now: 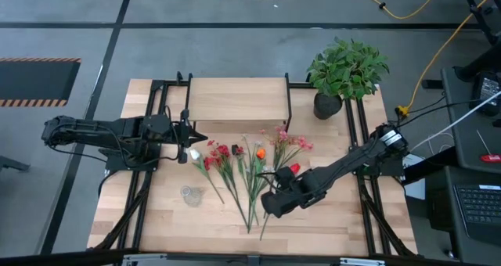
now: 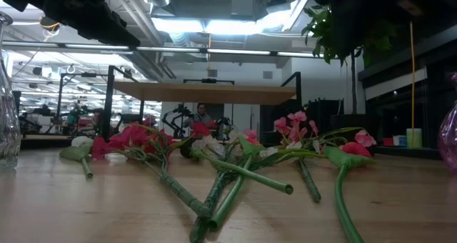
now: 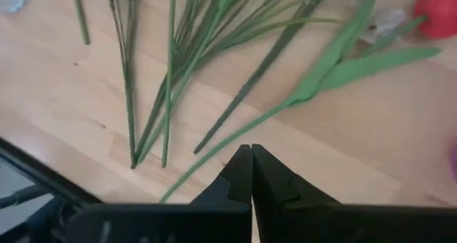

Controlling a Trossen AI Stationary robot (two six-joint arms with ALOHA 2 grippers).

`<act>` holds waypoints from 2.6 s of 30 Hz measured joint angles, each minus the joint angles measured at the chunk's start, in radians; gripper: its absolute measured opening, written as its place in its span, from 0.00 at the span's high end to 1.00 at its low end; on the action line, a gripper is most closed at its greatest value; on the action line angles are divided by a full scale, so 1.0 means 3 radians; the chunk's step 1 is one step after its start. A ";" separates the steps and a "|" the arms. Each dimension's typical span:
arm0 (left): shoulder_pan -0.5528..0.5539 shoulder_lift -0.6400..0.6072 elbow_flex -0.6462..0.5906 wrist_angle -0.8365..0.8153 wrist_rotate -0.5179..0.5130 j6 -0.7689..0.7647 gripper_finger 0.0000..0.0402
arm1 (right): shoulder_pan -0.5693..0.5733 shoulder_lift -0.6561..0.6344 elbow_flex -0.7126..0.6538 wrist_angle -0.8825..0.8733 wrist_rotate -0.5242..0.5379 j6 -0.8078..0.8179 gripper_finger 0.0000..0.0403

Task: Pick and place flowers into a vace then onto a shelf
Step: Put the red flower into the pink vase

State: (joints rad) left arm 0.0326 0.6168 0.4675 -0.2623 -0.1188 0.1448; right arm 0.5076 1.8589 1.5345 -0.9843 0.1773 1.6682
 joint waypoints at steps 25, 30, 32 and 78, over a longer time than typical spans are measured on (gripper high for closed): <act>0.0000 0.0000 0.0000 0.0000 0.0000 0.0000 0.99 | -0.0027 0.0023 -0.0118 -0.0058 0.0198 0.0348 0.78; 0.0000 0.0001 0.0000 0.0003 0.0000 0.0000 0.98 | -0.0027 0.0021 -0.0309 0.0082 0.0197 0.0485 0.66; 0.0001 0.0001 0.0000 0.0003 0.0000 0.0000 0.98 | -0.0027 0.0021 -0.0361 0.0144 0.0197 0.0563 0.62; 0.0000 0.0001 -0.0001 0.0011 0.0000 0.0000 0.98 | -0.0114 0.0310 -0.0829 0.0871 0.0166 0.1331 0.55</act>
State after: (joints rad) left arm 0.0326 0.6170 0.4671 -0.2588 -0.1188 0.1448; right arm 0.4732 1.9518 1.2858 -0.7231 0.2272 2.0674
